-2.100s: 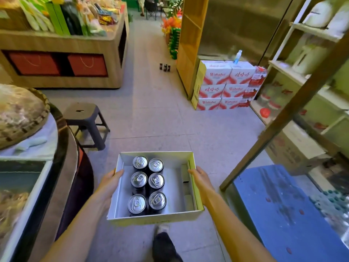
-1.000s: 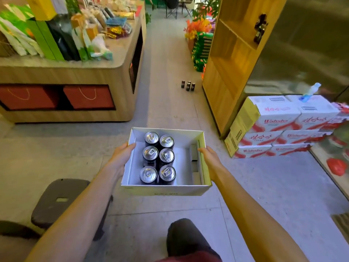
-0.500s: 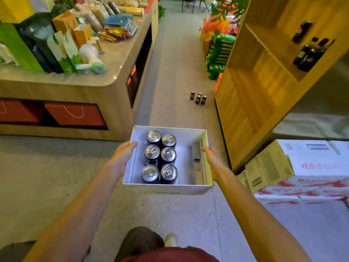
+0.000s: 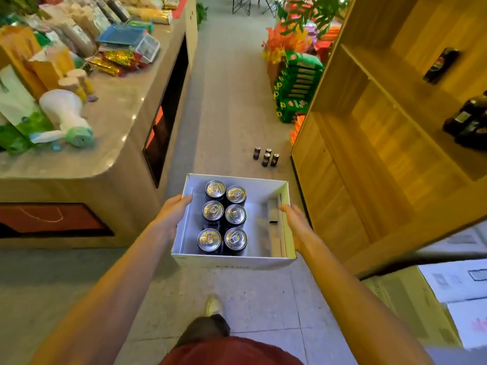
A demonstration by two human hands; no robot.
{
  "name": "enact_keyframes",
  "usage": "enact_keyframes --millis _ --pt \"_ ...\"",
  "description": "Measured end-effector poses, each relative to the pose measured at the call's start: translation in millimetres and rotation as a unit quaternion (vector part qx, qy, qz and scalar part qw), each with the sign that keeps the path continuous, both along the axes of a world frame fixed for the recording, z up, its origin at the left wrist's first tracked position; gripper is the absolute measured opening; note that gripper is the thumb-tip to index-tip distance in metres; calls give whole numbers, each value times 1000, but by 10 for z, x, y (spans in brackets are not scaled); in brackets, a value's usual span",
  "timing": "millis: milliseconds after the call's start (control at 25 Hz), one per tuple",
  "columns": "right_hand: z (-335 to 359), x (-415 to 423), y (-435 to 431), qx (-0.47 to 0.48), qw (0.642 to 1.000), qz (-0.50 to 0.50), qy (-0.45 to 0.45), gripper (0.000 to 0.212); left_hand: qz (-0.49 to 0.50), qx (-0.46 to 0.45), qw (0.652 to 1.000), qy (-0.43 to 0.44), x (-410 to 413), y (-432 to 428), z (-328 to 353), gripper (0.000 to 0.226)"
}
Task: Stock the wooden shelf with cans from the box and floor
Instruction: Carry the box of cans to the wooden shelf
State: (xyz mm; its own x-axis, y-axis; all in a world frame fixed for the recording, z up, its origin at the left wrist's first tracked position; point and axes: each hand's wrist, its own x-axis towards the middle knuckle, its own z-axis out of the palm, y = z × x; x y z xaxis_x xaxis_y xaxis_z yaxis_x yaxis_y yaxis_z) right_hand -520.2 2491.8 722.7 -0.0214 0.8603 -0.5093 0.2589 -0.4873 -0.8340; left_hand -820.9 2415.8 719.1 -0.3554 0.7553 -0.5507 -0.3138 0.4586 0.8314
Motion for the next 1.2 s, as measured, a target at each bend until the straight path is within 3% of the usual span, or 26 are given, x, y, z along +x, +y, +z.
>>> enact_keyframes --millis 440,920,1040,1200 --pt "84 -921 3040 16 999 -40 8 45 -24 27 999 19 -991 3172 218 18" --pt "149 -1324 6315 21 997 -72 35 20 -56 27 997 46 -1421 6631 316 19" --pt "151 -1204 6796 31 991 -125 31 21 -104 18 994 38 -1313 7460 388 21" --pt "34 -965 7195 35 972 -230 29 38 -234 14 972 28 -990 8503 399 25"
